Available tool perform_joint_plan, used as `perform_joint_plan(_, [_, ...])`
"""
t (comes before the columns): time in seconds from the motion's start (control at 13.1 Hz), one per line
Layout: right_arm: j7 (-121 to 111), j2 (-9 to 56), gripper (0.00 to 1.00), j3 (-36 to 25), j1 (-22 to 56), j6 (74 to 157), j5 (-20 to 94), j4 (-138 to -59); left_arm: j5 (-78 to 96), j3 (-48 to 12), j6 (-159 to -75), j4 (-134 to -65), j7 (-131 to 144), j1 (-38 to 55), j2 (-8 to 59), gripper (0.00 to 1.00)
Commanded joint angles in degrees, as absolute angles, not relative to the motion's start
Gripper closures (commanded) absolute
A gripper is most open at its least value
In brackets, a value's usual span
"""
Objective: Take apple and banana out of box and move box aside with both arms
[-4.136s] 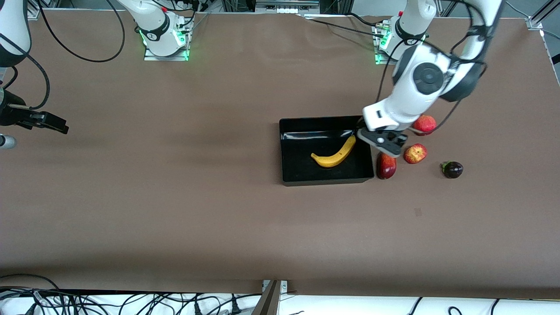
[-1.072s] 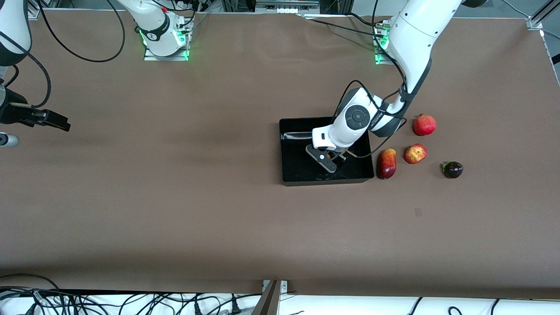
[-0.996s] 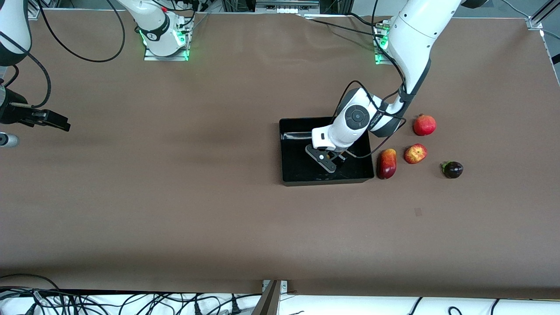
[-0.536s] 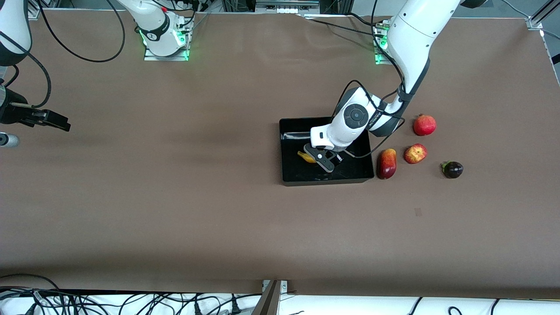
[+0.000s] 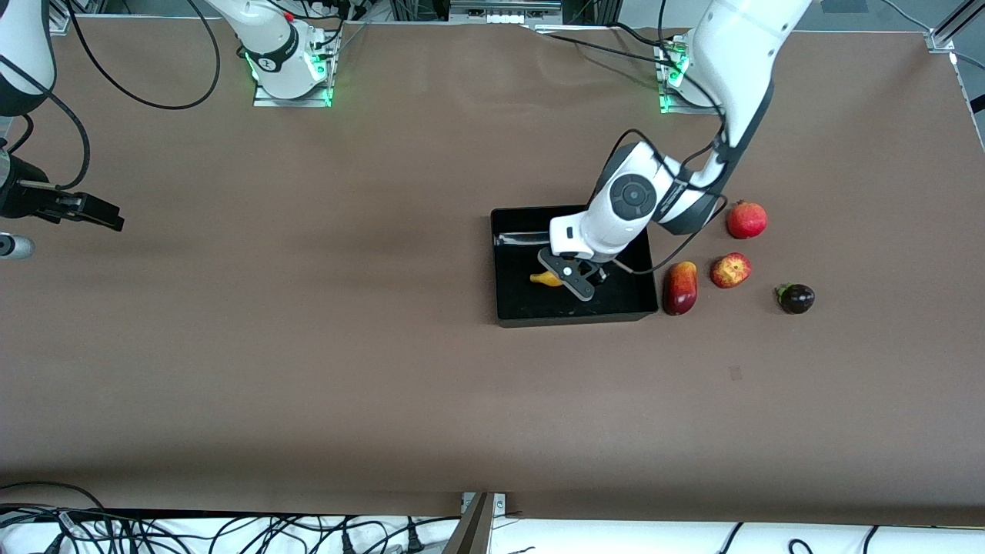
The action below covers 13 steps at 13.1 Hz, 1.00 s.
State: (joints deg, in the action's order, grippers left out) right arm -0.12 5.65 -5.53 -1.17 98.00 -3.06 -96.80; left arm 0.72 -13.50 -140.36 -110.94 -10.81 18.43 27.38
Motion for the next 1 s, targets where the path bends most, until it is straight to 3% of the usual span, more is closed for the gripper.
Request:
perform_joint_plan(0.0, [-0.44,5.27,0.00,-5.54,-0.97,97.12,-3.60,-96.33,2.10,-13.62,-131.52,-111.89,-11.78,15.40,18.75,1.00])
perform_joint_plan(0.15, [0.17,5.27,0.00,-5.36,-0.88,97.12,-3.25,-96.33,4.30,-13.62,-127.28,-111.54,-11.95,11.36,15.31,1.00])
perform_joint_plan(0.38, [-0.09,5.27,0.00,-5.19,-0.79,96.86,-2.90,-96.06,3.69,-12.49,-127.44,-111.01,-22.10,5.63,16.43,1.00])
perform_joint_plan(0.54, [-0.18,5.27,0.00,-5.19,-0.79,96.25,-2.90,-96.06,3.60,-8.72,-127.53,-107.69,-32.29,2.75,19.76,1.00])
perform_joint_plan(0.69, [0.17,5.36,0.00,-5.19,-0.79,94.75,-2.90,-96.06,3.52,-8.70,-127.44,-102.95,-44.41,-3.14,25.37,1.00])
perform_joint_plan(0.92, [0.18,5.54,0.00,-5.19,-0.79,94.84,-3.16,-96.06,2.82,-6.43,-128.57,-98.62,-55.44,-4.57,32.85,1.00])
